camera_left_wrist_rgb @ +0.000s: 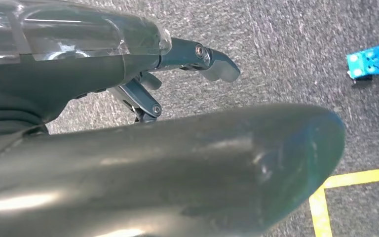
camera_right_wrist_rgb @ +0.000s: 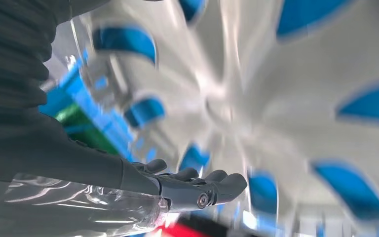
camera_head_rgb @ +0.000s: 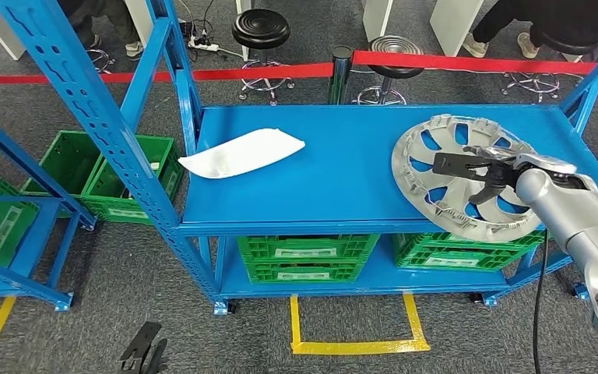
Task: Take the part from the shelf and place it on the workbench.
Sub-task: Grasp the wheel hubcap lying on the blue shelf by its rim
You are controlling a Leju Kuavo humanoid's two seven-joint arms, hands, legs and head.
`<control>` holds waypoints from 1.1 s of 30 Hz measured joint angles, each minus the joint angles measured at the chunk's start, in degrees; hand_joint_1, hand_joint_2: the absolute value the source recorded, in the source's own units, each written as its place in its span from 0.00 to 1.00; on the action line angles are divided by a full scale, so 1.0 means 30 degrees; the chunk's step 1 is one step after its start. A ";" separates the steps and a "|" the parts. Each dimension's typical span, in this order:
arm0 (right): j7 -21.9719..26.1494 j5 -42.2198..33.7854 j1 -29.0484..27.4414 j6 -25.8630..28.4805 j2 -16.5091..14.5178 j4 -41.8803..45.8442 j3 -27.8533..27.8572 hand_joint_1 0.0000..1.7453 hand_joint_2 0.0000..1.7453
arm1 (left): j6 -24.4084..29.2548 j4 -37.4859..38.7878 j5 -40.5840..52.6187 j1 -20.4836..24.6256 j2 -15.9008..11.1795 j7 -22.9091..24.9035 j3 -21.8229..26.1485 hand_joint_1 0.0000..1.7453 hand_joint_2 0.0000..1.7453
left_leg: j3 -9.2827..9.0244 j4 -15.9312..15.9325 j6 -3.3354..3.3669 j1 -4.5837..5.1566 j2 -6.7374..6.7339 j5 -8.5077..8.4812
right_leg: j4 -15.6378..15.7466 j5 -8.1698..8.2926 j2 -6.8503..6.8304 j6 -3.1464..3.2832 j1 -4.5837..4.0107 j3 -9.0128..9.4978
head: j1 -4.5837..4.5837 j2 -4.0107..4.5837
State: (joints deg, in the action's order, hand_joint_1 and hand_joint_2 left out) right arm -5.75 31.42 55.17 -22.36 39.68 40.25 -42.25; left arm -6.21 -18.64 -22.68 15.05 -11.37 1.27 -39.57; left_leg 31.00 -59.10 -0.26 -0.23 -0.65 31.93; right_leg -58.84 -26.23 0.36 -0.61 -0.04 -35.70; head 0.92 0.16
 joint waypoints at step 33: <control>0.2036 -0.1434 0.0438 -0.1233 -0.3393 0.1699 0.3832 0.00 1.00 | -0.0555 0.0100 0.0501 -0.0014 0.0000 -0.0286 -0.0002 0.00 0.00 | -0.0019 0.0001 0.0015 -0.0002 -0.0075 0.0009 | -0.0003 0.0013 0.0071 0.0013 0.0000 0.0000 | 0.0016 0.0002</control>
State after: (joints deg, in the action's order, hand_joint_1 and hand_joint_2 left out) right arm 0.36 27.11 56.48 -26.05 29.50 45.35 -30.75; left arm -7.88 -18.34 -21.18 15.01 -11.37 0.41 -39.58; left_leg 30.94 -59.10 -0.22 -0.24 -0.87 31.96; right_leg -58.85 -26.19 0.57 -0.57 -0.04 -35.70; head 0.97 0.16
